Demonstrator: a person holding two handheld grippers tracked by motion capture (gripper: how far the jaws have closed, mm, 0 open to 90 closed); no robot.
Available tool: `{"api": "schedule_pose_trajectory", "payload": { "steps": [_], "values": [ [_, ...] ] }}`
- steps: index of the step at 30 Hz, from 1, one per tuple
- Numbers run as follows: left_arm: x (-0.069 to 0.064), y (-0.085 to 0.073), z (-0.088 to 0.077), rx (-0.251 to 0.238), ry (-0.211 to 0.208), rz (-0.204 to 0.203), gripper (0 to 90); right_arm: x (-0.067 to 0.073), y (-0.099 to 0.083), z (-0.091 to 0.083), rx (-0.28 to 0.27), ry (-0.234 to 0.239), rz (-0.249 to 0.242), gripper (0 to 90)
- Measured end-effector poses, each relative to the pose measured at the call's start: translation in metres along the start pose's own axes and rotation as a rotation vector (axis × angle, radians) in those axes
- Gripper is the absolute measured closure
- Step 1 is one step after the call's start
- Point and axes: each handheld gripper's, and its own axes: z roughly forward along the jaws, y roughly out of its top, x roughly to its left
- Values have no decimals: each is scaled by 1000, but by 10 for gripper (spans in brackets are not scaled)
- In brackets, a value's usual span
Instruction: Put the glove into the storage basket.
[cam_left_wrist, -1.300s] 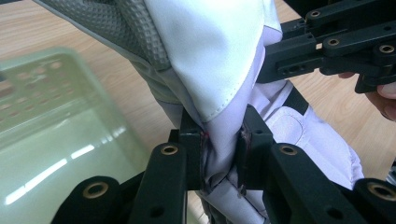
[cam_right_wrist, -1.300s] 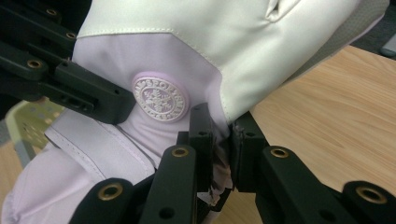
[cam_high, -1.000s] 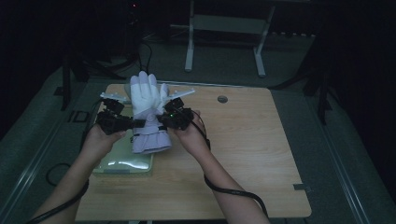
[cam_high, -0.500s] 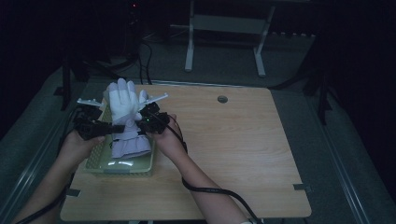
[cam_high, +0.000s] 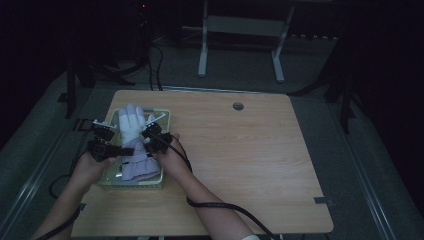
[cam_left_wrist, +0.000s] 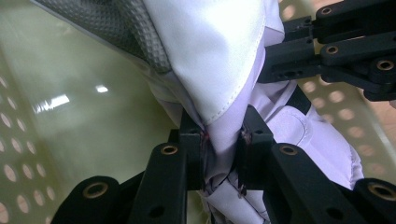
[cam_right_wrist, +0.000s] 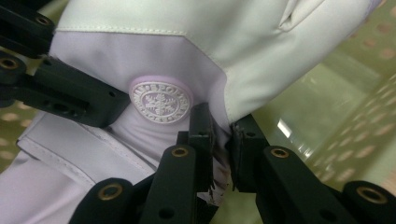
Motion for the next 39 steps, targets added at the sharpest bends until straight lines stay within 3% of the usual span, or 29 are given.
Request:
{"api": "schedule_pose_trajectory", "payload": {
  "steps": [2, 8, 13, 20, 25, 28, 32, 34, 36, 39],
  "values": [
    [2, 0, 1, 2, 10, -20, 757, 4, 2, 3, 6, -31, -23, 810],
    [5, 2, 11, 70, 50, -73, 751, 13, 4, 16, 58, -83, -48, 804],
    [9, -1, 15, 74, 34, -99, 740, 15, 5, 19, 88, -105, -44, 759],
    [8, 2, 18, 80, 77, -108, 675, 12, 3, 13, 33, -72, -23, 639],
    [3, 5, 23, 91, 133, -81, 629, 6, 2, 1, -12, -62, -26, 553],
    [2, 5, 25, 90, 176, -64, 537, -2, 3, -12, -49, -36, -4, 522],
    [-2, 5, 18, 48, 219, -42, 397, -12, 2, -25, -88, 6, -8, 454],
    [-4, 4, 13, 8, 206, -8, 310, -16, 1, -31, -107, 28, -8, 417],
    [-7, 3, 7, -47, 195, 5, 182, -19, 1, -37, -127, 45, -4, 383],
    [-14, 1, -1, -134, 201, 32, 103, -23, 0, -45, -167, 81, 5, 334]
  ]
}}
